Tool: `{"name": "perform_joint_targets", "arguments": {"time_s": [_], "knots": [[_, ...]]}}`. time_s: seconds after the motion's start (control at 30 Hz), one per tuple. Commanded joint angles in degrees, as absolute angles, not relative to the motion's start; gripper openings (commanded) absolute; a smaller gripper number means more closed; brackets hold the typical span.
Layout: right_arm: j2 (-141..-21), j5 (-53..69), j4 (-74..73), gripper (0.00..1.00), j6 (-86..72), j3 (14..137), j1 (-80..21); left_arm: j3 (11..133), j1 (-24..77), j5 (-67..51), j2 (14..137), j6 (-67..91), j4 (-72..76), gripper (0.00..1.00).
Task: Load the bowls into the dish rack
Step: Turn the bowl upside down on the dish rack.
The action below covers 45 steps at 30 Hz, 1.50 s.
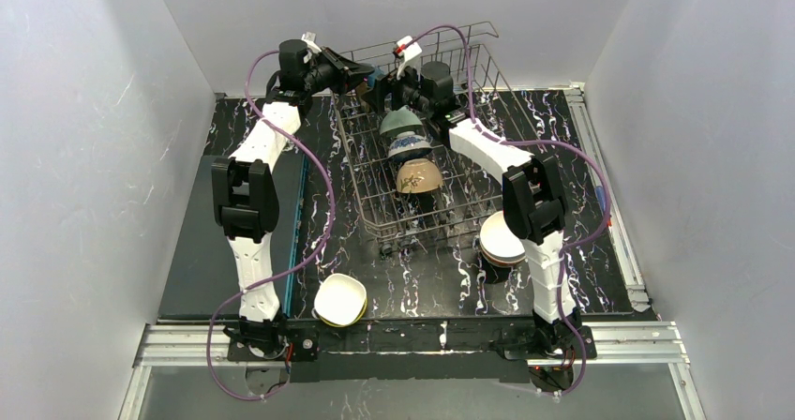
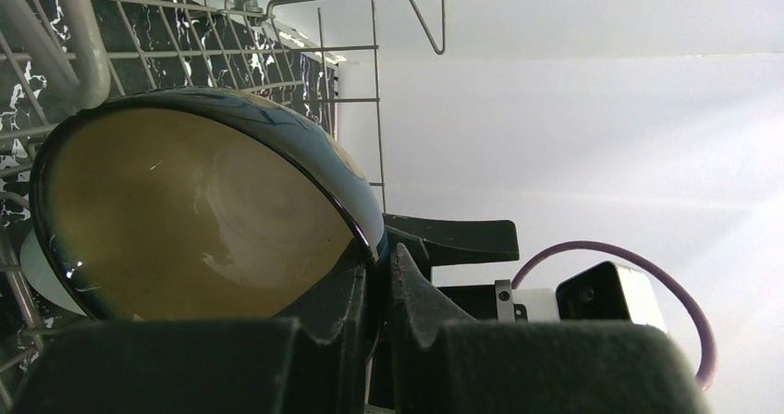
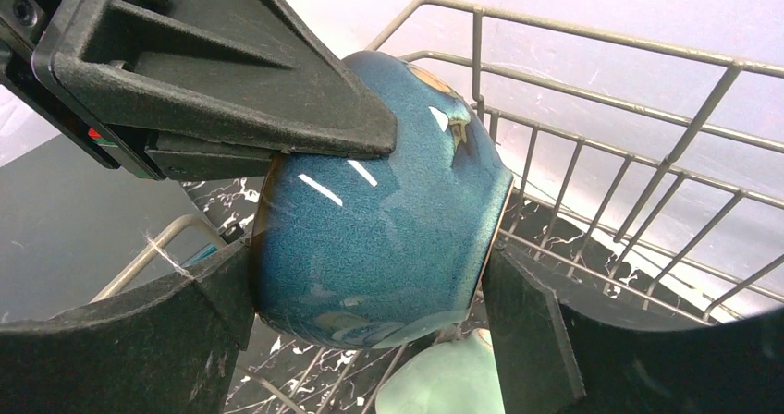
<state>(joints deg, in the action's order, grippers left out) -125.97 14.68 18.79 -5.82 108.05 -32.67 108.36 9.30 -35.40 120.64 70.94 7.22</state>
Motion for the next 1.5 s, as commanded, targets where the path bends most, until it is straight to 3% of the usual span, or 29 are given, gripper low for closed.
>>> {"name": "perform_joint_targets", "arguments": {"time_s": [0.0, 0.1, 0.13, 0.17, 0.3, 0.37, 0.57, 0.8, 1.0, 1.47], "knots": [[-122.1, 16.7, 23.4, 0.44, -6.7, 106.5, -33.2, 109.0, 9.5, -38.9, 116.0, 71.7, 11.1, 0.0], [-121.8, 16.7, 24.5, 0.1, -8.5, 105.4, -33.1, 109.0, 9.4, -39.2, 116.3, 71.7, 11.1, 0.0], [-121.7, 16.6, 24.6, 0.02, -9.1, 105.2, -33.1, 109.0, 9.3, -39.3, 116.5, 71.7, 11.1, 0.0], [-121.6, 16.7, 24.6, 0.01, -9.3, 104.9, -33.2, 108.8, 9.2, -39.3, 116.5, 71.8, 11.1, 0.0], [-120.8, 16.3, 25.4, 0.01, -10.8, 103.4, -33.1, 108.7, 8.8, -39.4, 116.9, 71.8, 11.1, 0.0], [-120.8, 16.3, 25.5, 0.01, -11.0, 103.2, -33.2, 108.7, 8.6, -39.5, 117.0, 71.8, 11.1, 0.05], [-122.7, 14.1, 23.0, 0.01, -8.7, 105.1, -33.2, 107.8, 7.9, -40.0, 117.3, 71.4, 11.1, 0.44], [-126.5, 12.4, 20.4, 0.01, -4.5, 110.0, -33.2, 103.9, 5.8, -38.5, 114.9, 69.0, 11.0, 0.62], [-128.1, 12.3, 23.0, 0.01, 1.5, 111.5, -33.4, 98.7, 2.8, -36.2, 110.6, 64.1, 8.3, 0.71], [-129.7, 12.9, 30.0, 0.01, 20.2, 112.6, -35.6, 100.5, 0.5, -29.5, 102.5, 35.3, -19.1, 0.73]]}}
